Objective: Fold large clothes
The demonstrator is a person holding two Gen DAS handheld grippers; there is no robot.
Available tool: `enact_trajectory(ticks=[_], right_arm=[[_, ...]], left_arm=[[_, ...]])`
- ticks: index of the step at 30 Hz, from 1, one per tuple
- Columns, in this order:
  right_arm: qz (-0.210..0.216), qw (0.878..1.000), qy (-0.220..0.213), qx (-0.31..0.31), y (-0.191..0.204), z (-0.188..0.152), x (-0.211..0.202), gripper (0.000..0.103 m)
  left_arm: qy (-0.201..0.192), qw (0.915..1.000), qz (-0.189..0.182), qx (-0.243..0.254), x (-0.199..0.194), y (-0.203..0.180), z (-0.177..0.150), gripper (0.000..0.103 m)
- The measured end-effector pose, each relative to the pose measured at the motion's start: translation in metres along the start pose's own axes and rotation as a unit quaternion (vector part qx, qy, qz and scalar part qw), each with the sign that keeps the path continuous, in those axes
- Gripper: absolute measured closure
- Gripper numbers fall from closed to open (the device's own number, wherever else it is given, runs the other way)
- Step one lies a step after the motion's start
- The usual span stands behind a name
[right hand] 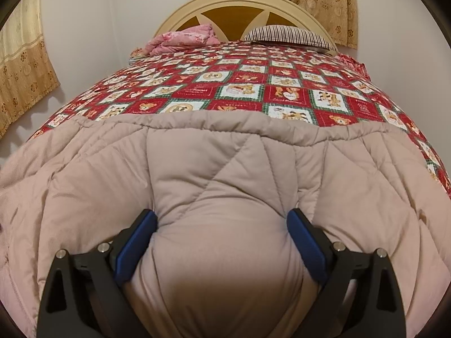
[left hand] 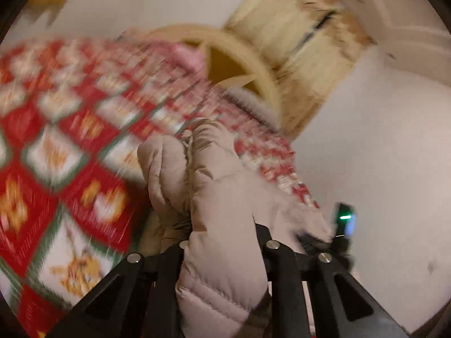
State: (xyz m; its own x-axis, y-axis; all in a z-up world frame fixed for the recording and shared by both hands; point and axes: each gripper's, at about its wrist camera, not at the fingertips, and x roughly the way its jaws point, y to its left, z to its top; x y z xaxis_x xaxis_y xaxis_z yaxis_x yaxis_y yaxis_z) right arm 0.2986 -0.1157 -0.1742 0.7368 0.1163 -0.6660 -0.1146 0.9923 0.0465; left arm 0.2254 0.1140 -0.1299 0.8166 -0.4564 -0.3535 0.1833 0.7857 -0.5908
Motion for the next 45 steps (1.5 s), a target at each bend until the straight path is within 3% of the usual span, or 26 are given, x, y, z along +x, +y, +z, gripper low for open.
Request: enact_trajectory(ticks=[3,6,8,10,15,18,22,25,26,29,31,35,41,42,44,45], right_arm=[[0.011,1.0,0.0,0.001,0.0,0.001,-0.003,0.006],[0.064,0.997,-0.006,0.034,-0.012,0.003,-0.023,0.009],[0.118,0.989,-0.028,0.089,-0.034,0.003,-0.053,0.01],[0.141,0.982,-0.05,0.118,-0.056,0.001,-0.081,0.01],[0.134,0.961,-0.127,0.205,-0.146,-0.01,-0.173,0.01],[0.179,0.943,-0.155,0.233,-0.187,-0.002,-0.211,0.011],[0.253,0.939,-0.148,0.178,-0.191,0.017,-0.236,0.012],[0.273,0.945,-0.099,0.148,-0.183,0.031,-0.222,0.013],[0.263,0.953,-0.07,0.136,-0.177,0.036,-0.209,0.016],[0.201,0.974,-0.002,0.106,-0.158,0.04,-0.167,0.036],[0.176,0.98,0.028,0.088,-0.147,0.037,-0.146,0.078],[0.16,0.982,0.03,0.101,-0.147,0.035,-0.138,0.089],[0.122,0.989,0.035,0.08,-0.147,0.027,-0.148,0.094],[0.116,0.99,0.034,0.079,-0.151,0.024,-0.151,0.097],[0.092,0.992,0.037,0.08,-0.164,0.017,-0.151,0.099],[0.098,0.991,0.039,0.086,-0.169,0.015,-0.147,0.099]], left_arm=[[-0.024,0.9959,-0.025,0.084,-0.015,-0.06,0.018,0.088],[-0.04,0.9823,-0.05,0.176,-0.024,-0.126,0.025,0.088],[-0.041,0.968,-0.067,0.238,-0.023,-0.171,0.02,0.088],[-0.036,0.9553,-0.086,0.281,-0.016,-0.203,0.008,0.088],[-0.014,0.9129,-0.123,0.389,0.03,-0.277,-0.048,0.088],[0.021,0.8922,-0.141,0.429,0.063,-0.299,-0.086,0.088],[0.07,0.8664,-0.145,0.473,0.101,-0.308,-0.141,0.088],[0.06,0.8519,-0.134,0.503,0.102,-0.31,-0.167,0.088],[0.056,0.8491,-0.132,0.508,0.104,-0.308,-0.169,0.088],[0.044,0.8406,-0.116,0.527,0.106,-0.313,-0.17,0.085],[0.046,0.8401,-0.104,0.53,0.098,-0.313,-0.167,0.08],[0.038,0.8256,-0.088,0.556,0.064,-0.31,-0.165,0.074],[0.067,0.8448,-0.112,0.519,0.028,-0.288,-0.133,0.072],[0.066,0.8453,-0.112,0.518,0.025,-0.284,-0.13,0.069],[0.052,0.8404,-0.101,0.53,0.022,-0.284,-0.129,0.051],[0.044,0.8371,-0.096,0.537,0.022,-0.287,-0.132,0.034]])
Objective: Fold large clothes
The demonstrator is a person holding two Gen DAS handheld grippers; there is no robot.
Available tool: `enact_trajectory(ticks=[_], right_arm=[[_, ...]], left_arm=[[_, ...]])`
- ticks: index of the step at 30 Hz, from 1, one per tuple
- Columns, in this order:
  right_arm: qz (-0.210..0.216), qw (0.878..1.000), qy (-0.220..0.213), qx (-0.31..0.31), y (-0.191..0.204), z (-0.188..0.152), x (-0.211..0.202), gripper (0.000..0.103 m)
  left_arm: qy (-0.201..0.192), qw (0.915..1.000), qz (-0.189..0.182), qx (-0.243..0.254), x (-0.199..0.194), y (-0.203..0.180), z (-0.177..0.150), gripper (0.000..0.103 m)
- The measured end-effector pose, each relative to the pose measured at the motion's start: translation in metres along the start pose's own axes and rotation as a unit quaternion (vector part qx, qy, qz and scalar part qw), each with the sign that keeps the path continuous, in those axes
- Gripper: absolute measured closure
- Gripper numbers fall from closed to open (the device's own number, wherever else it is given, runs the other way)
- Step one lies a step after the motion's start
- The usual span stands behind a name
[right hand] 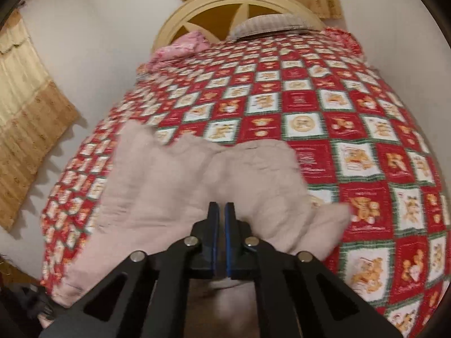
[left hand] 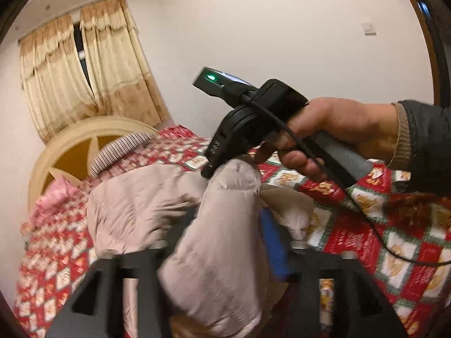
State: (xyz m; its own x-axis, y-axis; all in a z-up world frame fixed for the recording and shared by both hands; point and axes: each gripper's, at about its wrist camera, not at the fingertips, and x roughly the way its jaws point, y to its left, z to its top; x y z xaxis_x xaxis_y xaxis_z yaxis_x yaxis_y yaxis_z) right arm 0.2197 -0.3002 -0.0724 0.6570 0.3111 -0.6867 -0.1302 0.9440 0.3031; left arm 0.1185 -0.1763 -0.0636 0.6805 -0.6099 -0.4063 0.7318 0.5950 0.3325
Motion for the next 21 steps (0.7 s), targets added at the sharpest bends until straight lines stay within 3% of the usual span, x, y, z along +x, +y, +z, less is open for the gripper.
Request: enact_trajectory(ticks=[1,2,3,5,6,7,8,10,12,14,15,16,17,19,21], right_arm=[[0.018,1.0,0.003,0.011,-0.004,-0.001,0.001,0.099],[0.033,0.999,-0.001,0.024,-0.007,-0.001,0.0,0.098],[0.06,0.997,-0.007,0.047,-0.013,0.0,-0.002,0.092],[0.102,0.991,-0.014,0.09,-0.021,0.001,-0.007,0.07],[0.127,0.986,-0.023,0.108,-0.023,0.001,-0.012,0.028],[0.141,0.983,-0.038,0.113,-0.019,0.001,-0.019,0.004],[0.153,0.981,-0.05,0.111,-0.014,0.002,-0.024,0.004],[0.159,0.983,-0.033,0.086,0.004,0.005,-0.025,0.02],[0.144,0.988,-0.01,0.058,0.023,0.009,-0.018,0.022],[0.128,0.99,0.044,0.043,0.037,0.013,0.006,0.023],[0.13,0.989,0.062,0.042,0.039,0.014,0.015,0.034],[0.135,0.987,0.076,0.032,0.044,0.015,0.024,0.062],[0.135,0.988,0.079,0.023,0.047,0.015,0.027,0.077],[0.127,0.989,0.078,0.002,0.056,0.015,0.028,0.088],[0.11,0.991,0.069,-0.008,0.059,0.017,0.022,0.09]], left_arm=[[-0.009,0.9999,0.007,0.01,0.001,-0.003,-0.003,0.028],[-0.021,0.9996,0.004,0.018,0.004,-0.008,-0.005,0.028],[-0.025,0.9994,0.001,0.024,0.007,-0.01,-0.006,0.028],[-0.018,0.9993,0.009,0.032,0.017,-0.017,-0.012,0.028],[-0.016,0.9992,0.012,0.036,0.023,-0.019,-0.013,0.028],[-0.017,0.9991,0.011,0.037,0.029,-0.022,-0.013,0.028],[-0.018,0.9992,0.006,0.036,0.03,-0.02,-0.015,0.028],[-0.021,0.9991,-0.003,0.036,0.037,-0.023,-0.014,0.028],[-0.034,0.9975,0.007,0.062,0.039,-0.034,-0.015,0.031],[-0.049,0.9916,0.025,0.117,0.034,-0.055,-0.015,0.031],[-0.062,0.9844,0.039,0.16,0.028,-0.07,-0.016,0.031],[-0.068,0.9788,0.051,0.186,0.025,-0.079,-0.017,0.031],[-0.072,0.9699,0.072,0.221,0.022,-0.091,-0.019,0.031],[-0.074,0.9587,0.105,0.254,0.019,-0.1,-0.02,0.031],[-0.068,0.9552,0.129,0.258,0.011,-0.095,-0.021,0.03]])
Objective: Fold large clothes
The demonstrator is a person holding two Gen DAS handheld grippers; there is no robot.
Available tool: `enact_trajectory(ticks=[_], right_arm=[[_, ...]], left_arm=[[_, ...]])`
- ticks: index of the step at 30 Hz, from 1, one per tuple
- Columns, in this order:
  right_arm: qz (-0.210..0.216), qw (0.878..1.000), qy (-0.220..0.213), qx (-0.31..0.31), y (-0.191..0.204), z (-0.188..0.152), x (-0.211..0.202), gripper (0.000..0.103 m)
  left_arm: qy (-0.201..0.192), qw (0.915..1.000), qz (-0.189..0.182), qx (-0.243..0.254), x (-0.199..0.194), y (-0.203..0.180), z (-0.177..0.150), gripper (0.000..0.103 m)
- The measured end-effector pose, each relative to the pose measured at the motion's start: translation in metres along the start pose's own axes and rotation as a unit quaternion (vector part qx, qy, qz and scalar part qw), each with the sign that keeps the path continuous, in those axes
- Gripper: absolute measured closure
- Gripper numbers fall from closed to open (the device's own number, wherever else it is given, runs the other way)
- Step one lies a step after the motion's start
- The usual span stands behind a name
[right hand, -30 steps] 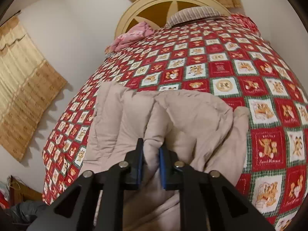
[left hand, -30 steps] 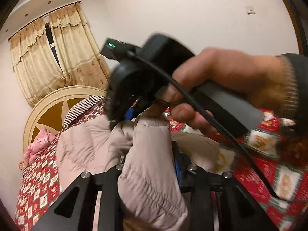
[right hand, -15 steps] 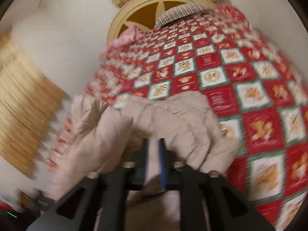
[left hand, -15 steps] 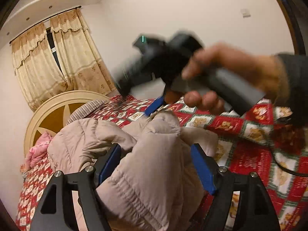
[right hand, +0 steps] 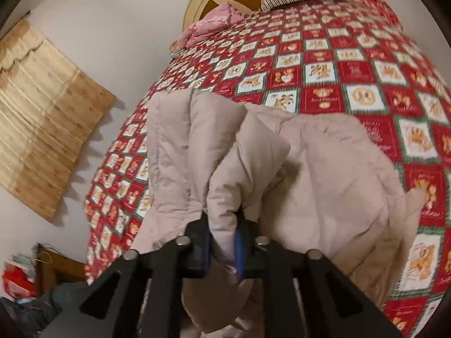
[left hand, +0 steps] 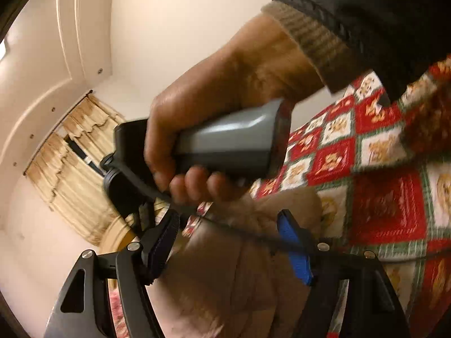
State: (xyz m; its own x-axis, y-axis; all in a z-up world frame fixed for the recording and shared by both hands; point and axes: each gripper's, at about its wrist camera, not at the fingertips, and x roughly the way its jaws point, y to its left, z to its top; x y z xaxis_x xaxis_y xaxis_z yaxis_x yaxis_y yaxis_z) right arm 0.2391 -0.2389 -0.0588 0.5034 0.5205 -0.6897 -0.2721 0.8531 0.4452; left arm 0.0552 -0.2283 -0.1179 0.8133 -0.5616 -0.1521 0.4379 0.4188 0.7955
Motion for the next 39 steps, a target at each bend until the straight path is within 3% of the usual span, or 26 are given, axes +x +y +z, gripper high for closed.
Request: enact_trajectory(ticks=[4,6,7,10,16,18,21,24,26,28,31,32,34,36,39], right_arm=[[-0.022,0.999,-0.024,-0.02,0.006,0.002,-0.021,0.092],[-0.033,0.998,-0.036,-0.029,0.006,0.001,-0.031,0.092],[-0.038,0.998,-0.042,-0.031,0.002,0.0,-0.039,0.092],[-0.063,0.996,-0.059,-0.038,-0.004,-0.008,-0.051,0.092],[-0.126,0.989,-0.076,0.031,-0.07,-0.045,-0.052,0.093],[-0.123,0.986,-0.082,0.072,-0.096,-0.056,-0.052,0.093],[-0.13,0.981,-0.092,0.113,-0.129,-0.07,-0.045,0.093],[-0.118,0.977,-0.094,0.148,-0.153,-0.08,-0.037,0.092],[-0.137,0.975,-0.09,0.147,-0.154,-0.08,-0.042,0.089],[-0.188,0.962,-0.111,0.163,-0.146,-0.074,-0.067,0.064],[-0.248,0.937,-0.204,0.138,-0.107,-0.056,-0.116,0.063],[-0.247,0.933,-0.228,0.126,-0.095,-0.049,-0.125,0.063],[-0.205,0.937,-0.265,0.096,-0.071,-0.032,-0.131,0.063],[-0.197,0.946,-0.25,0.061,-0.06,-0.012,-0.107,0.063],[-0.214,0.949,-0.217,0.084,-0.079,-0.003,-0.07,0.064]], left_arm=[[0.02,0.9985,0.028,-0.043,-0.023,0.034,-0.016,0.027],[0.007,0.9959,0.036,-0.083,-0.042,0.057,-0.02,0.018],[-0.005,0.9927,0.044,-0.112,-0.054,0.073,-0.025,0.011],[-0.027,0.9803,0.079,-0.179,-0.065,0.115,-0.037,0.003],[0.022,0.9561,0.023,-0.291,0.018,0.167,-0.05,0.003],[0.037,0.9532,0.003,-0.3,0.055,0.165,-0.047,0.003],[0.073,0.9587,-0.01,-0.275,0.112,0.146,-0.039,0.003],[0.153,0.9583,-0.048,-0.237,0.166,0.106,-0.047,0.003],[0.152,0.9524,-0.06,-0.257,0.167,0.097,-0.058,0.003],[0.146,0.9489,-0.058,-0.273,0.164,0.093,-0.067,0.003],[0.154,0.9451,-0.059,-0.282,0.165,0.098,-0.071,0.003],[0.16,0.9448,-0.057,-0.28,0.164,0.101,-0.069,0.003],[0.17,0.9456,-0.034,-0.275,0.15,0.11,-0.064,0.003],[0.166,0.9431,-0.006,-0.288,0.14,0.122,-0.052,0.003],[0.154,0.9268,0.026,-0.342,0.133,0.153,-0.032,0.003]])
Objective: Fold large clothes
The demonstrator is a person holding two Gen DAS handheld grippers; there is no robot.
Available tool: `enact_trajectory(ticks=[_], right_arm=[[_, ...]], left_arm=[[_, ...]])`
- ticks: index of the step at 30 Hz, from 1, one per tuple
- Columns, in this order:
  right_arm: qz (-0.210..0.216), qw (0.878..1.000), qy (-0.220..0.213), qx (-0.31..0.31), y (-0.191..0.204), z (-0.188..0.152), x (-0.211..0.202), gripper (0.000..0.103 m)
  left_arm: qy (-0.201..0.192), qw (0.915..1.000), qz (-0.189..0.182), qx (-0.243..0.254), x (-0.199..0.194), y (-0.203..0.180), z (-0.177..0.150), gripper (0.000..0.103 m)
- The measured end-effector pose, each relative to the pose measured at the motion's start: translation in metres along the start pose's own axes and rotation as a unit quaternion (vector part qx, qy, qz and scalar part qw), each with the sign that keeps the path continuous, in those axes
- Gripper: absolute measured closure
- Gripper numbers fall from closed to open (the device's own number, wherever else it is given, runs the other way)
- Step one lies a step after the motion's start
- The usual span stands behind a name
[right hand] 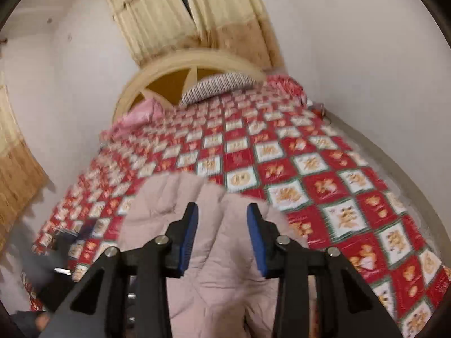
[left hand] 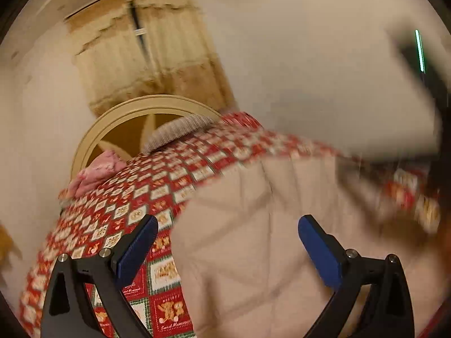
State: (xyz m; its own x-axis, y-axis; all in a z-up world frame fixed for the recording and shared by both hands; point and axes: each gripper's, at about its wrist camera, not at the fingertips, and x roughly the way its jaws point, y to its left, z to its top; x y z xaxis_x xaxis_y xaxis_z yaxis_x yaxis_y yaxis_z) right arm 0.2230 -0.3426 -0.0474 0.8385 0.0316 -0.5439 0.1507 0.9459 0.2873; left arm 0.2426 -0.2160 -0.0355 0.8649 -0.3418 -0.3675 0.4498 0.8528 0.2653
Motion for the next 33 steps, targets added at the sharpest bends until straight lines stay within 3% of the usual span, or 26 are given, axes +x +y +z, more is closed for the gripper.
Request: enact_trajectory(ticks=[2,4,6,7,9,10,17,33], right_arm=[[-0.027,0.999,0.017,0.028,-0.009,-0.014,0.019,0.065],[-0.062,0.997,0.013,0.042,-0.015,-0.02,0.026,0.065],[-0.077,0.996,0.009,0.045,-0.022,-0.025,0.031,0.065],[-0.075,0.996,0.013,0.045,-0.023,-0.028,0.035,0.065],[-0.069,0.996,0.019,0.05,-0.029,-0.031,0.044,0.065],[-0.055,0.997,0.022,0.053,-0.03,-0.033,0.049,0.065],[-0.042,0.998,0.044,0.018,-0.009,-0.042,0.081,0.065],[-0.064,0.996,0.06,0.01,-0.005,-0.057,0.109,0.065]], left_arm=[[-0.003,0.9992,0.021,-0.034,0.009,0.003,0.019,0.003],[0.025,0.9975,0.054,-0.039,0.041,0.002,0.026,0.003],[0.064,0.9942,0.083,-0.025,0.076,-0.002,0.014,0.003],[0.104,0.9899,0.096,-0.013,0.1,-0.004,0.002,0.003],[0.153,0.9841,0.089,-0.017,0.131,-0.002,-0.024,0.002],[0.159,0.9832,0.08,-0.04,0.134,0.005,-0.032,0.001],[0.156,0.9806,0.083,-0.084,0.138,0.024,-0.058,0.001],[0.171,0.9778,0.075,-0.095,0.159,0.027,-0.072,0.001]])
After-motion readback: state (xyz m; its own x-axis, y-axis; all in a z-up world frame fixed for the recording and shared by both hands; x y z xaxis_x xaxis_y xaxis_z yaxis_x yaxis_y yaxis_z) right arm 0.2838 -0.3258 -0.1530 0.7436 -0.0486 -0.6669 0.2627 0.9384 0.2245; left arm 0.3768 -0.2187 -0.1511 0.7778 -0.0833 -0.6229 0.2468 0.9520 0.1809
